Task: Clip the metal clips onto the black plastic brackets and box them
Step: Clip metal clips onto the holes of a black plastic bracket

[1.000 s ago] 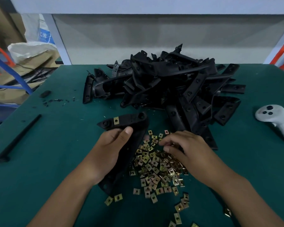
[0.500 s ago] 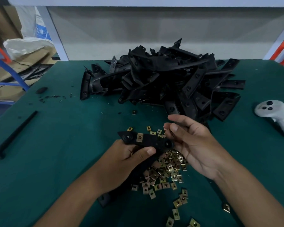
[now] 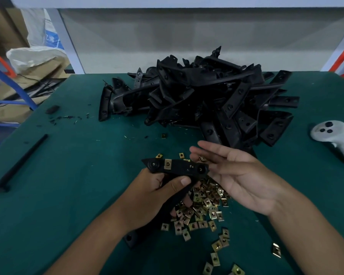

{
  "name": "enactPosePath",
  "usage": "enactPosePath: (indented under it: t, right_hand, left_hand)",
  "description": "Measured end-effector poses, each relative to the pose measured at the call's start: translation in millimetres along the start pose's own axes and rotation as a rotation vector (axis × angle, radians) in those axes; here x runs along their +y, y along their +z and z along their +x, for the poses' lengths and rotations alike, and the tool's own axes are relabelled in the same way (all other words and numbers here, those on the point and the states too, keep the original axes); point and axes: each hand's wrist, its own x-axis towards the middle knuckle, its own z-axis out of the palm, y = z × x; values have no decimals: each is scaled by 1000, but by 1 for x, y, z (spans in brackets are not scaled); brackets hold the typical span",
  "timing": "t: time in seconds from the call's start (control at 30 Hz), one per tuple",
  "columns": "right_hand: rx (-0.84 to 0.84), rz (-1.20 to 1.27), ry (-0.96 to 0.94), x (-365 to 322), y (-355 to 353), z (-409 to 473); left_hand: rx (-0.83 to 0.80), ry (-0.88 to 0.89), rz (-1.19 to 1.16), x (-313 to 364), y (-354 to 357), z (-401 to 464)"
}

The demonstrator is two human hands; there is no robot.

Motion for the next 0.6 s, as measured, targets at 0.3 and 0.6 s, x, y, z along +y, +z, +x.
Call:
enactPosePath:
  t: [0.3,0.6]
  right_hand:
    - [105,-124,-113,1,9,0]
    - [75,-255,-180,4,12,-3]
  left_hand:
    - [-10,13,-75,6,3,1]
    - [-47,-2,-69,9,4,-1]
